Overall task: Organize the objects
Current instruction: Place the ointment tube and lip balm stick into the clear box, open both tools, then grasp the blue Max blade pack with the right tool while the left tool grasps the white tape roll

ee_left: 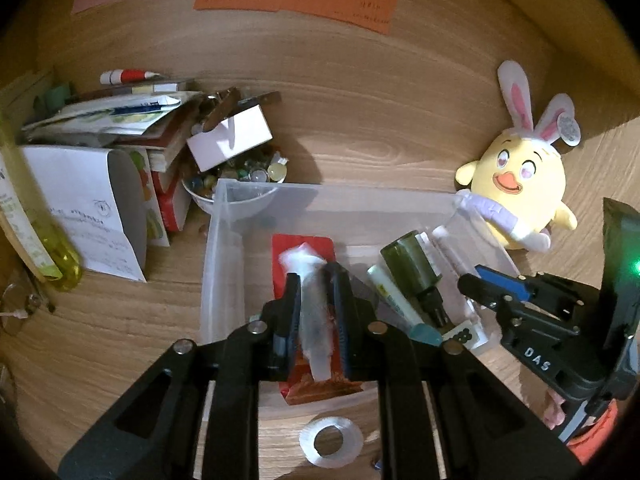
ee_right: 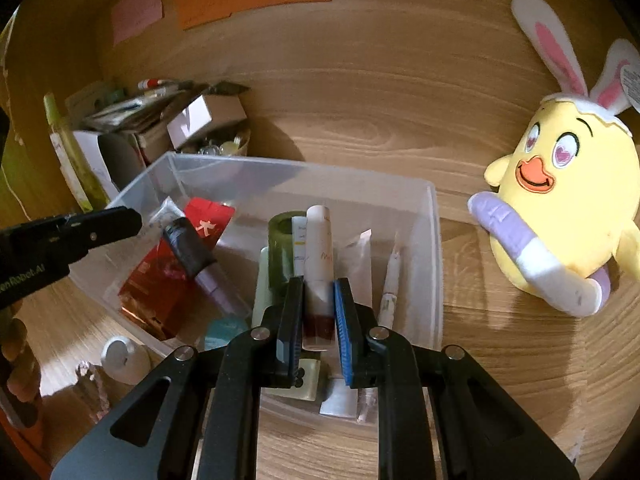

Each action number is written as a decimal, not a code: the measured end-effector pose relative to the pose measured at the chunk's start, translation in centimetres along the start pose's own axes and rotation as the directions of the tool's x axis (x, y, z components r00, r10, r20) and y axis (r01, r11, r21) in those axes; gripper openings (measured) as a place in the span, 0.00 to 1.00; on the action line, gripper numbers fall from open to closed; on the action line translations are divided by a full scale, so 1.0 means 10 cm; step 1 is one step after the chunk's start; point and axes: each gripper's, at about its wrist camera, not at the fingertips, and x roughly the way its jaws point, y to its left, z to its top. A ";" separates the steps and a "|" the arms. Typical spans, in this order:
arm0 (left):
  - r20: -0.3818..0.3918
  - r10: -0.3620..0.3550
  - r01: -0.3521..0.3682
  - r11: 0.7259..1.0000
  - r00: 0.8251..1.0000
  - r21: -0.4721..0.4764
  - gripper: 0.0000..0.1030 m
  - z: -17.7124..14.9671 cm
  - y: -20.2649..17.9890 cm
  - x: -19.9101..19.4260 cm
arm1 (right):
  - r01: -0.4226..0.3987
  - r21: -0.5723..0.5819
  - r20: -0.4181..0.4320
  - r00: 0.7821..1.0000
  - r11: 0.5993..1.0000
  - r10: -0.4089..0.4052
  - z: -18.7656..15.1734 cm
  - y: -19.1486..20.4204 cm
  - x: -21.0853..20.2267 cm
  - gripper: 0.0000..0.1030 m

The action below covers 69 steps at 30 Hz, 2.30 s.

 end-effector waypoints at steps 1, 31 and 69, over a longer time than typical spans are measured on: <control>0.001 0.001 -0.001 1.000 1.000 0.001 0.15 0.00 0.00 -0.01 | 0.004 -0.004 -0.003 1.000 1.000 -0.004 0.00 0.01 0.00 0.14; -0.006 0.104 -0.102 0.984 0.995 0.146 0.89 -0.77 0.02 -0.67 | -0.112 -0.172 -0.031 0.994 0.979 0.108 -0.53 0.62 -0.51 0.67; -0.167 0.019 0.010 0.985 0.986 0.173 0.38 -0.86 -0.16 -0.16 | -0.121 -0.105 -0.040 0.992 0.987 0.117 -0.66 0.30 -0.59 0.44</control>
